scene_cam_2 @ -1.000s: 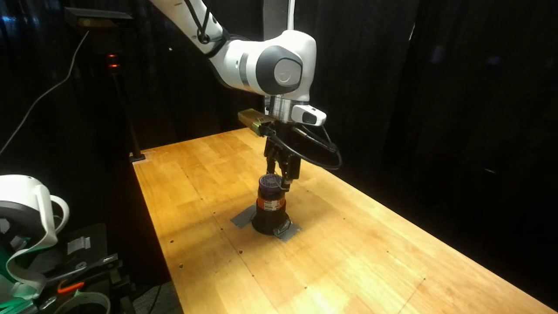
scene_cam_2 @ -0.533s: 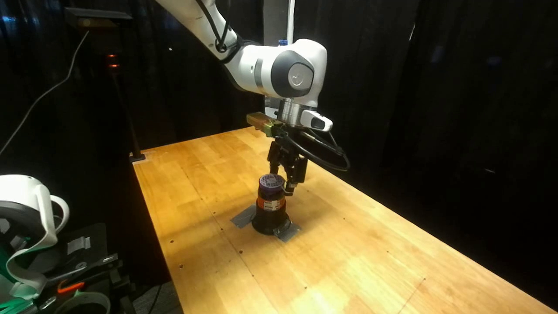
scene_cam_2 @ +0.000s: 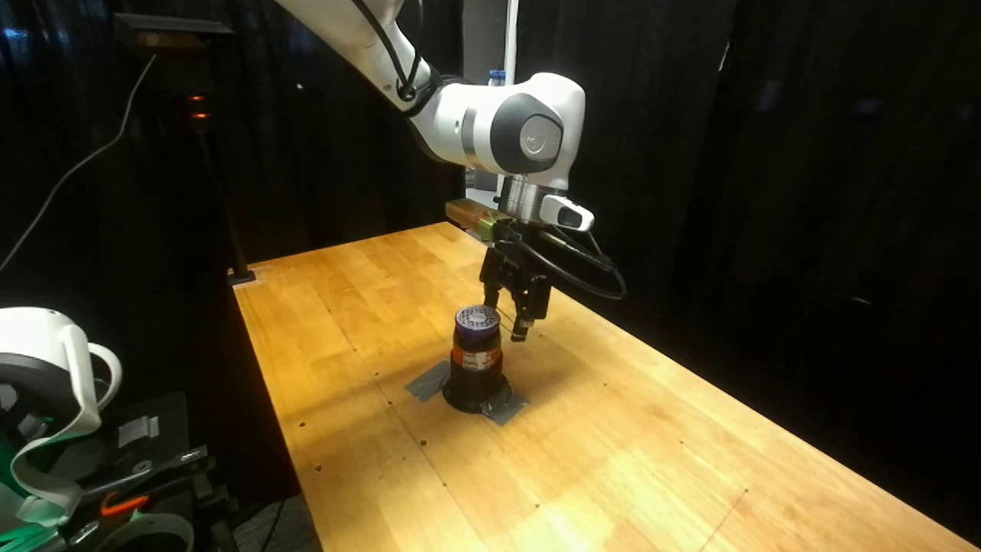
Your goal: Put the rubber band on the cup
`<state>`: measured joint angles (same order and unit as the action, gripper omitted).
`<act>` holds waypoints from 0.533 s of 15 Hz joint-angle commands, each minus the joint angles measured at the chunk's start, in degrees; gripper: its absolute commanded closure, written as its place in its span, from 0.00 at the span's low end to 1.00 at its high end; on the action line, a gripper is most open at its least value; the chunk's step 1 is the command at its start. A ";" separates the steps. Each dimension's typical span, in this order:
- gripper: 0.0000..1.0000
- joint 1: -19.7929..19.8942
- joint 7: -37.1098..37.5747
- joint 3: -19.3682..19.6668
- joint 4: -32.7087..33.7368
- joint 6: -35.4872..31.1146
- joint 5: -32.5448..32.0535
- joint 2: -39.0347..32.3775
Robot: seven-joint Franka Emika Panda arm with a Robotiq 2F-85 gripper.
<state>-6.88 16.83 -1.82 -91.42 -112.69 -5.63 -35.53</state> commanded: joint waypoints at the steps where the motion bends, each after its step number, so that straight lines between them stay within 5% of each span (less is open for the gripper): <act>1: 0.00 -0.57 -1.76 0.56 3.15 3.37 0.54 -1.77; 8: 0.00 -0.16 -5.01 0.06 -1.49 7.84 0.43 1.81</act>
<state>-6.96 13.91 -2.05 -91.02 -106.62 -5.59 -35.88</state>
